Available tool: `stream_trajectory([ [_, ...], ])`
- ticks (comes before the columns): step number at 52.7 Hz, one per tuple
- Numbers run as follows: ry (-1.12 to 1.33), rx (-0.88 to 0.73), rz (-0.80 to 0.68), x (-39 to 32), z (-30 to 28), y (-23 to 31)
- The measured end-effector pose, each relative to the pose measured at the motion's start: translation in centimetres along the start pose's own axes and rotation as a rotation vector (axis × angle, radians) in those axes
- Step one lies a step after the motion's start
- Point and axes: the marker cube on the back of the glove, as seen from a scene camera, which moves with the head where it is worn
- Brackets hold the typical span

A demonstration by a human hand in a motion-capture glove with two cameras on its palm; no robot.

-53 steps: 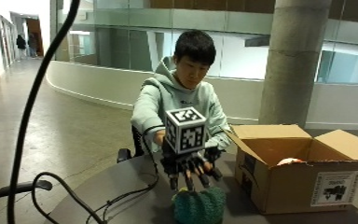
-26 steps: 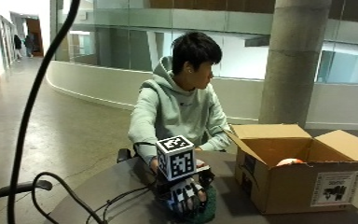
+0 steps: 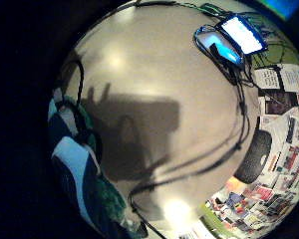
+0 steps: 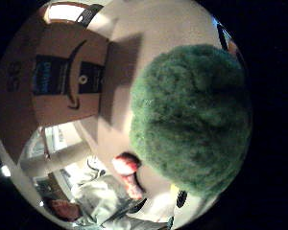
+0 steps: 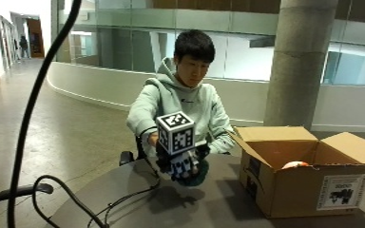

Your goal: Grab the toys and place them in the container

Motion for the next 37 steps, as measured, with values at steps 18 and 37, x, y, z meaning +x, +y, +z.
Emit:
stream_trajectory([
  [18, 0.088, 0.133, -0.079, -4.8, -15.6, 5.7],
  [37, -0.019, 0.552, -0.246, -21.7, -27.9, 5.8],
])
